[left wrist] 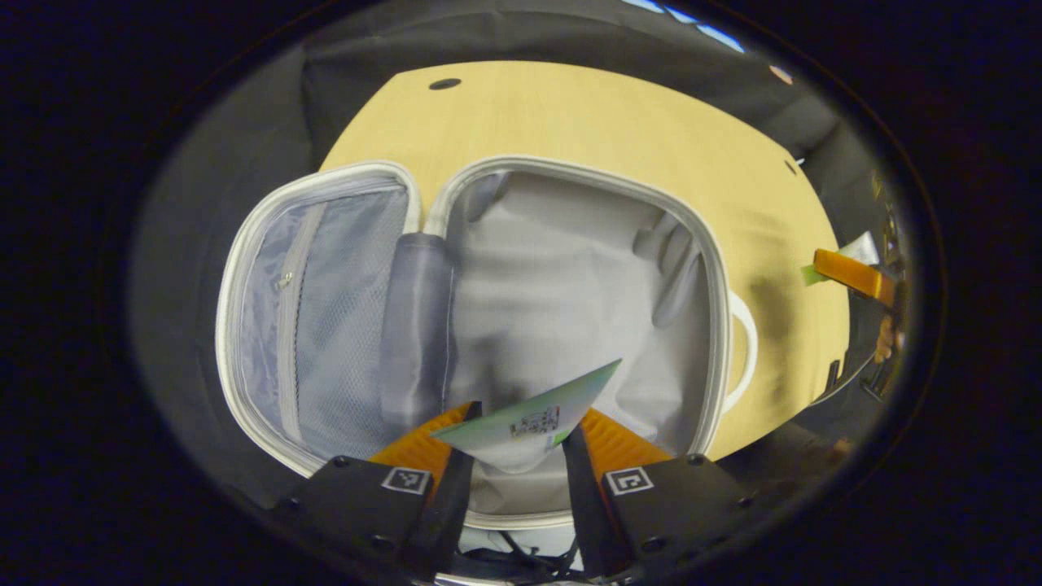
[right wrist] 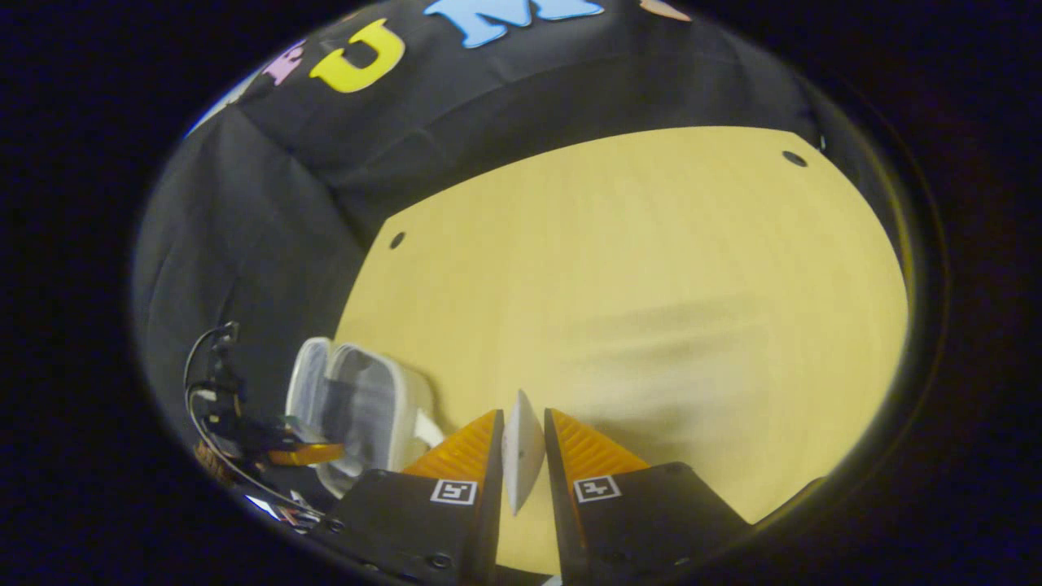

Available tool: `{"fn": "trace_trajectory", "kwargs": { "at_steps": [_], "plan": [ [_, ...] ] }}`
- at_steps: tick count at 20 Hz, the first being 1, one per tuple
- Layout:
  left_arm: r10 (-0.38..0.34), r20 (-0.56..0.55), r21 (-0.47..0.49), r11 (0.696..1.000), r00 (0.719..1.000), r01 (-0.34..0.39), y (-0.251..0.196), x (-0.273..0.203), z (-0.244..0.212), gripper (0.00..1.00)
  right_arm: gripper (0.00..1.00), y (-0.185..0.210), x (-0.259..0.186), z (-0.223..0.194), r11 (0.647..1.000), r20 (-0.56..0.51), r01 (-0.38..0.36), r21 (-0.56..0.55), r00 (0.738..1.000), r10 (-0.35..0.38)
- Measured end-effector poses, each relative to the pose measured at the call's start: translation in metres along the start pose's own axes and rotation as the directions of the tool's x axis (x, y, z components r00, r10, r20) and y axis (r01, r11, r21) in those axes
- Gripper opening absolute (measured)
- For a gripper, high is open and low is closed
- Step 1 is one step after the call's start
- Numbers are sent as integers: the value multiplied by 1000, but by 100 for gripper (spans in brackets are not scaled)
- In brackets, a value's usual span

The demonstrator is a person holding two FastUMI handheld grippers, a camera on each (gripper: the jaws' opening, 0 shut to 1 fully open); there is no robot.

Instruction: First open the suitcase, pack the skin care products into it, and then close the suitcase.

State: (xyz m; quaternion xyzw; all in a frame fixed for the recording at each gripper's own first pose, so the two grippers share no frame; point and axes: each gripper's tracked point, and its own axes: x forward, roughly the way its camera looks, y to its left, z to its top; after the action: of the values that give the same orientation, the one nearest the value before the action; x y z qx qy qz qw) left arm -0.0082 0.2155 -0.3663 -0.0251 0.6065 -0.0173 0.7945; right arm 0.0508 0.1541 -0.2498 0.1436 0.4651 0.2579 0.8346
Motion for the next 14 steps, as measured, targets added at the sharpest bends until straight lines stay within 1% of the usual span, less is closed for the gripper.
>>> {"fn": "trace_trajectory", "kwargs": {
  "at_steps": [1, 3, 4, 5, 6, 8, 9, 10, 11, 12, 13, 14],
  "plan": [
    [15, 30, 25, 1000, 999, -15, 0, 2, 9, 65, 28, 26, 5, -11, 999, -36, -48, -26, 998, 47],
    [15, 80, 8, 1000, 997, -16, -1, -1, 26, 72, 28, 61, 12, -33, 992, -113, -117, -54, 988, 110],
    [16, 107, -12, 1000, 994, -15, 2, -3, 30, 82, 28, 78, 17, -39, 988, -147, -143, -62, 980, 132],
    [18, 138, -29, 999, 990, -15, 6, -8, 34, 83, 24, 89, 20, -45, 984, -174, -165, -68, 973, 152],
    [24, 176, -42, 999, 984, -17, 12, -15, 37, 84, 28, 100, 21, -53, 981, -201, -181, -72, 966, 163],
    [36, 261, -76, 997, 965, -17, 26, -32, 39, 84, 28, 114, 23, -49, 975, -251, -209, -71, 950, 186],
    [39, 302, -97, 995, 952, -10, 33, -42, 37, 83, 28, 117, 24, -45, 974, -274, -217, -64, 942, 192],
    [43, 339, -119, 993, 940, -3, 41, -53, 33, 83, 28, 124, 26, -52, 974, -304, -221, -50, 933, 196],
    [49, 371, -144, 990, 927, 5, 50, -64, 26, 83, 24, 129, 30, -57, 975, -336, -222, -31, 920, 199],
    [57, 399, -175, 985, 915, 14, 61, -73, 18, 86, 25, 136, 40, -64, 976, -361, -217, -18, 912, 196],
    [63, 423, -208, 978, 904, 30, 71, -85, 11, 86, 28, 136, 49, -68, 980, -385, -200, -15, 906, 179],
    [69, 445, -245, 968, 893, 47, 81, -96, 2, 83, 28, 135, 58, -72, 984, -408, -177, -19, 900, 154]
  ]
}}
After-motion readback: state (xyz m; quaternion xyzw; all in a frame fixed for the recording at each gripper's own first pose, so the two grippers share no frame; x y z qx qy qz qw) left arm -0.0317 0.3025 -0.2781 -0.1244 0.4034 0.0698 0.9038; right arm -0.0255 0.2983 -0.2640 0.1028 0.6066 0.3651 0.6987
